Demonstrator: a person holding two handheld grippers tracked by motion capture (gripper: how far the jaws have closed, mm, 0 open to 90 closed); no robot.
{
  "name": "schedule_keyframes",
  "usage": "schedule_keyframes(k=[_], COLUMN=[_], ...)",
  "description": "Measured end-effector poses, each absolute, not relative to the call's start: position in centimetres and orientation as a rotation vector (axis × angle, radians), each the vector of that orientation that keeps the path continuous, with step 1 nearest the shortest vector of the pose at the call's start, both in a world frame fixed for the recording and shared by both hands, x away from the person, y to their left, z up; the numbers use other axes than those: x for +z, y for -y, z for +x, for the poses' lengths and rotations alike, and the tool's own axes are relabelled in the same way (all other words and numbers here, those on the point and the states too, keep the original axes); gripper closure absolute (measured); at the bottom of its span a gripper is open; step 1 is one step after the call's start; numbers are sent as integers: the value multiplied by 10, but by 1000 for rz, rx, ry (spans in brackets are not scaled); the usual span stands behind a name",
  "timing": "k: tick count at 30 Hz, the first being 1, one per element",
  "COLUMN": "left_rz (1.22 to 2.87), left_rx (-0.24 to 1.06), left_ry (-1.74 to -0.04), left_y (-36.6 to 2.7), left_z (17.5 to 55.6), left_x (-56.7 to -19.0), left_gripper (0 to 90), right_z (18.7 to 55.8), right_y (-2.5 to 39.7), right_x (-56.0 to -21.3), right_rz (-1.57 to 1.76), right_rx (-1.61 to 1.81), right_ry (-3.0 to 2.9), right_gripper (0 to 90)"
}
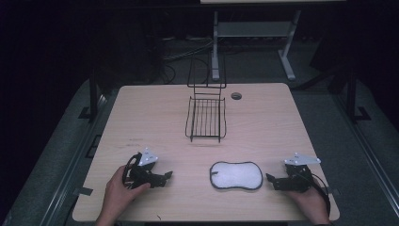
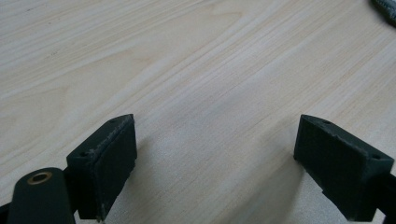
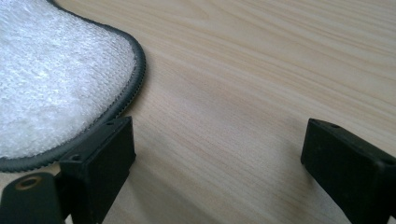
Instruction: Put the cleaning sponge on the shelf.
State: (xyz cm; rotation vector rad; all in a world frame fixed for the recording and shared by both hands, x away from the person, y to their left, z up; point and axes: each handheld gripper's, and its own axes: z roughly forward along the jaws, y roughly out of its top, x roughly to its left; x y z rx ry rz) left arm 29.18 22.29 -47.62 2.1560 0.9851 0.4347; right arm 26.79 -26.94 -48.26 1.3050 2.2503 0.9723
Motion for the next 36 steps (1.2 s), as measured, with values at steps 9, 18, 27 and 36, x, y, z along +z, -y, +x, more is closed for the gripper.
schedule_keyframes(k=[9,18,27,36], left_rz=[2156,2156,2156,2156], left_rx=[434,434,434,434], left_ry=[-985,-985,-986,-985], left_y=[-223,-223,-223,-223], left_z=[292,292,292,292], left_x=[-476,-476,-476,-476], left_gripper=[124,124,124,124], right_z=[269,258,253,247], right_y=[273,267,253,224], right_x=[-476,-456,-446,-450], right_rz=[1343,1259,1173,1056], right_rx=[976,1142,1265,1247], right_ry=[-2285,-2339,-2414,-2564], right_gripper=[201,582,899,899])
